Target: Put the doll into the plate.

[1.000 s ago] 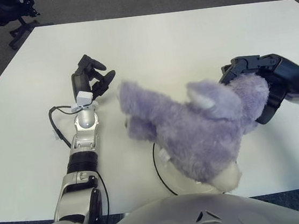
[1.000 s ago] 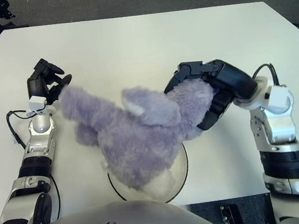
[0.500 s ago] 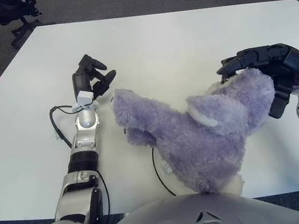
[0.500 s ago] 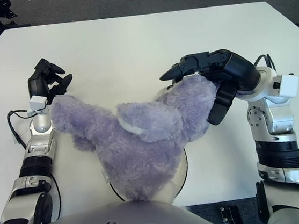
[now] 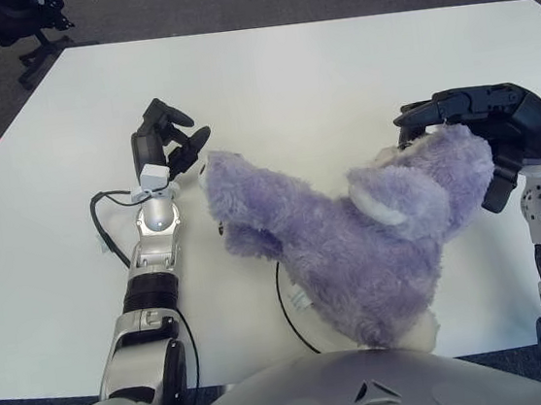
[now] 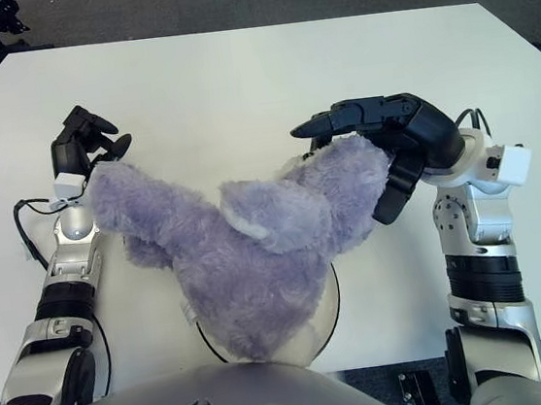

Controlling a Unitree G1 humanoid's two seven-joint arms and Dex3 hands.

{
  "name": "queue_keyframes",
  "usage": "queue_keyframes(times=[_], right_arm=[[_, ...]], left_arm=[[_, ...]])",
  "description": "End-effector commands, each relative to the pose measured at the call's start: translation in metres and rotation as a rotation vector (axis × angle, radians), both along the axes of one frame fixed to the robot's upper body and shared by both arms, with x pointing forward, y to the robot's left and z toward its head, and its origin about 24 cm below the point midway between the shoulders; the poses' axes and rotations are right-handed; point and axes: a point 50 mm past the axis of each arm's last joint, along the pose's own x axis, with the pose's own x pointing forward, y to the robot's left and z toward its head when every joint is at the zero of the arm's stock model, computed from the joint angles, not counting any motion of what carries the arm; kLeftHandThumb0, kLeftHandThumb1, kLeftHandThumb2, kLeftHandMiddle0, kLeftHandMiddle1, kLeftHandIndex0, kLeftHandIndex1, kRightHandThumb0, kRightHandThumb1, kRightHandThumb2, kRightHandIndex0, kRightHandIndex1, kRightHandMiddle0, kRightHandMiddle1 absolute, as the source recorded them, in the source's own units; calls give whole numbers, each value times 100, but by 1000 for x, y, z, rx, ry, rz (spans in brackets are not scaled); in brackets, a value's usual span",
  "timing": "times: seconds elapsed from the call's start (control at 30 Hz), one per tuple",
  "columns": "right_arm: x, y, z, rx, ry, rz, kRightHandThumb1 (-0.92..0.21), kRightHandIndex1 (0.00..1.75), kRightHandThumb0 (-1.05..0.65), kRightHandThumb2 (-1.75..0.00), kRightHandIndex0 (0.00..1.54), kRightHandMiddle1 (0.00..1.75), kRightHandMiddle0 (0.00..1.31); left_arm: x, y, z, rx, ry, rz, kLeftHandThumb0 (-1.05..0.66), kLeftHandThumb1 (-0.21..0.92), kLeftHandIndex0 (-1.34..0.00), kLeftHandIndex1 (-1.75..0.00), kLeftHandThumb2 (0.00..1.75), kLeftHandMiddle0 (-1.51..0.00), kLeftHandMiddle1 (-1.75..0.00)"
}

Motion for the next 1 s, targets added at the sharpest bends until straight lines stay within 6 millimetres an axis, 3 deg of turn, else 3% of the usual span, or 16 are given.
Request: queue_keyframes(times=[0.0, 0.57, 0.97], right_arm=[[1, -3, 5, 8, -35, -10, -92, 0, -59, -35, 72, 15, 63], [9, -9, 6, 3, -28, 33, -92, 0, -62, -55, 64, 11, 60], [12, -10, 7, 24, -36, 58, -92, 0, -62, -59, 61, 9, 58]], left_arm=[[-8, -2, -22, -22, 81, 4, -7, 92, -63, -175, 10, -87, -175], [-8, -4, -21, -21, 83, 2, -7, 92, -62, -175, 10, -87, -175], [-7, -3, -22, -22, 73, -15, -6, 92, -62, -175, 10, -87, -175]])
